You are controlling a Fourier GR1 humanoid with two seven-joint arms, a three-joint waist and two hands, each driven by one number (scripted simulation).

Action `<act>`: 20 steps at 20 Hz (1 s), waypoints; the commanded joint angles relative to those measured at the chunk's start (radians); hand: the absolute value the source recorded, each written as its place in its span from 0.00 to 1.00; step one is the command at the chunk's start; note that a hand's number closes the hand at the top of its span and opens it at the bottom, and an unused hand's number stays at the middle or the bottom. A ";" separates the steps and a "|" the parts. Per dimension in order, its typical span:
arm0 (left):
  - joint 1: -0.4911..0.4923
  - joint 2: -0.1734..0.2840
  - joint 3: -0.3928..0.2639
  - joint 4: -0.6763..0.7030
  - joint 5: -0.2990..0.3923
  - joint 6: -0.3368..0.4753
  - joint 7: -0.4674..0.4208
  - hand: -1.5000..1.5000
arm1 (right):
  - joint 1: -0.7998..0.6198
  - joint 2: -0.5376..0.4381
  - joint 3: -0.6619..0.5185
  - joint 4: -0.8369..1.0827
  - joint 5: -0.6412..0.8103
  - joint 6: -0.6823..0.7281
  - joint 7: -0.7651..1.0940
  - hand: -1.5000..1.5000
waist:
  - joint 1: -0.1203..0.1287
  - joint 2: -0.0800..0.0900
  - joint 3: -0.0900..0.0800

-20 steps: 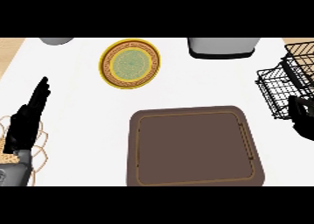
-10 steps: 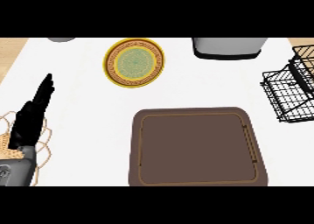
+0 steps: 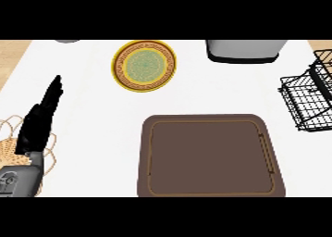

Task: Pick the eggplant from the tray and place it in the tiered basket

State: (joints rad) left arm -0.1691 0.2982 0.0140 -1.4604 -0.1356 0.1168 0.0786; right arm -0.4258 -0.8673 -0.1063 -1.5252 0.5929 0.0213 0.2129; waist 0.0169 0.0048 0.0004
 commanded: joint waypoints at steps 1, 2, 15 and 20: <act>-0.036 0.008 0.008 -0.003 -0.014 -0.005 0.022 0.50 | -0.098 -0.012 -0.006 0.253 0.081 -0.059 -0.138 1.00 | 0.006 0.002 0.000; 0.036 -0.034 -0.008 0.027 -0.021 0.015 -0.050 0.50 | -0.077 -0.026 -0.032 0.286 0.057 -0.052 -0.203 1.00 | 0.001 0.001 0.000; 0.005 -0.024 0.029 0.022 -0.027 -0.026 -0.029 0.50 | -0.272 -0.008 -0.057 0.725 0.053 0.056 -0.502 1.00 | 0.000 0.000 0.000; -0.004 -0.002 0.052 0.026 -0.019 -0.035 -0.013 0.50 | -0.248 0.068 -0.101 0.799 -0.035 0.154 -0.412 0.00 | -0.008 -0.002 0.000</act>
State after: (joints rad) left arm -0.1599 0.2815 0.0458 -1.4610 -0.1540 0.0875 0.0673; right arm -0.6644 -0.8311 -0.1805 -0.7863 0.5999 0.1103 -0.2448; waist 0.0172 0.0049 0.0006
